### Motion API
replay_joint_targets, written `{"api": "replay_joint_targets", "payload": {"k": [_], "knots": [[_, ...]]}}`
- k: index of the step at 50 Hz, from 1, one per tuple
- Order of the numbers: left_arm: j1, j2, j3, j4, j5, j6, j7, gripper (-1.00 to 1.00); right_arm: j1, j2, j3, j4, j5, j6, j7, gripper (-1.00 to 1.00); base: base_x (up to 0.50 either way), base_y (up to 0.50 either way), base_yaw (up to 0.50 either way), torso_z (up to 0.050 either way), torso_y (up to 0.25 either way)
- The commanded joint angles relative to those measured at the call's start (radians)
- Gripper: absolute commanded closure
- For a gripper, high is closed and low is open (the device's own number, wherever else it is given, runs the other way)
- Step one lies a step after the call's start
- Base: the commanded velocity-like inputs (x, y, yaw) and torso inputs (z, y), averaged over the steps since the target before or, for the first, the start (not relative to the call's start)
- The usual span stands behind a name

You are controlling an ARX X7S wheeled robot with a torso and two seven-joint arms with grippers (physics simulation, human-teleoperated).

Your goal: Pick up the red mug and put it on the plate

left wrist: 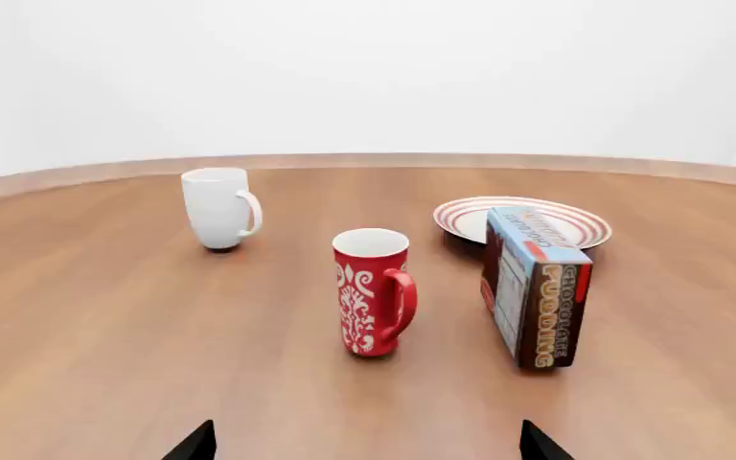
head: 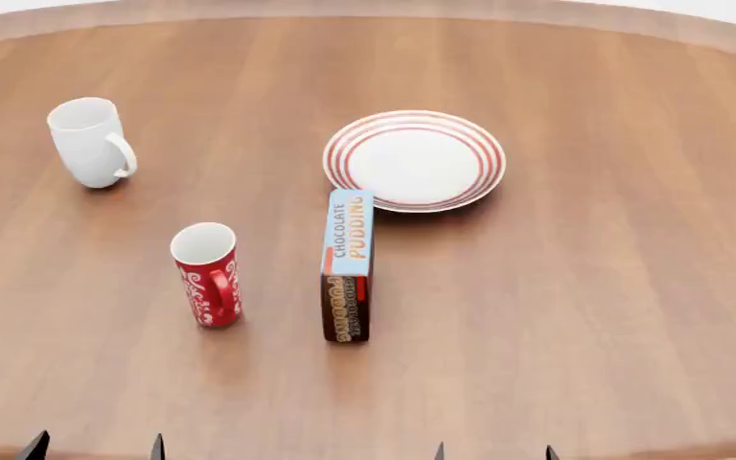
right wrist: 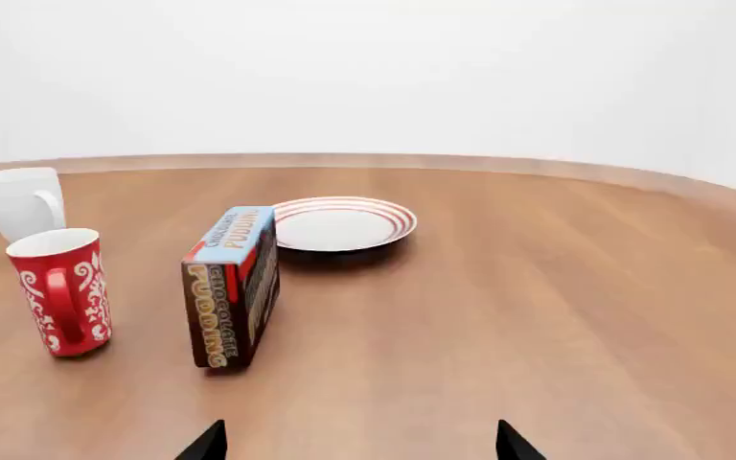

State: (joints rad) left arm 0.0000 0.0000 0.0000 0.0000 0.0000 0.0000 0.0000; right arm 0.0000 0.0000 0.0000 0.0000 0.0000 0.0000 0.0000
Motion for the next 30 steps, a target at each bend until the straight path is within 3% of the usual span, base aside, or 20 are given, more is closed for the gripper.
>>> {"api": "replay_joint_targets", "payload": {"k": [1,30], "knots": [[-0.002,-0.016,0.020,-0.002,-0.013,0.002,-0.019,-1.00,0.000,0.014,-0.017,0.000,0.018,0.000,0.024,-1.00,0.00,0.00,0.00,0.000,0.000],[0.013,-0.086,0.078,0.121,-0.051,-0.012,-0.099,-1.00,0.002,0.073,-0.086,0.000,0.081,0.001,0.091,-1.00,0.00,0.00,0.00,0.000,0.000]]}}
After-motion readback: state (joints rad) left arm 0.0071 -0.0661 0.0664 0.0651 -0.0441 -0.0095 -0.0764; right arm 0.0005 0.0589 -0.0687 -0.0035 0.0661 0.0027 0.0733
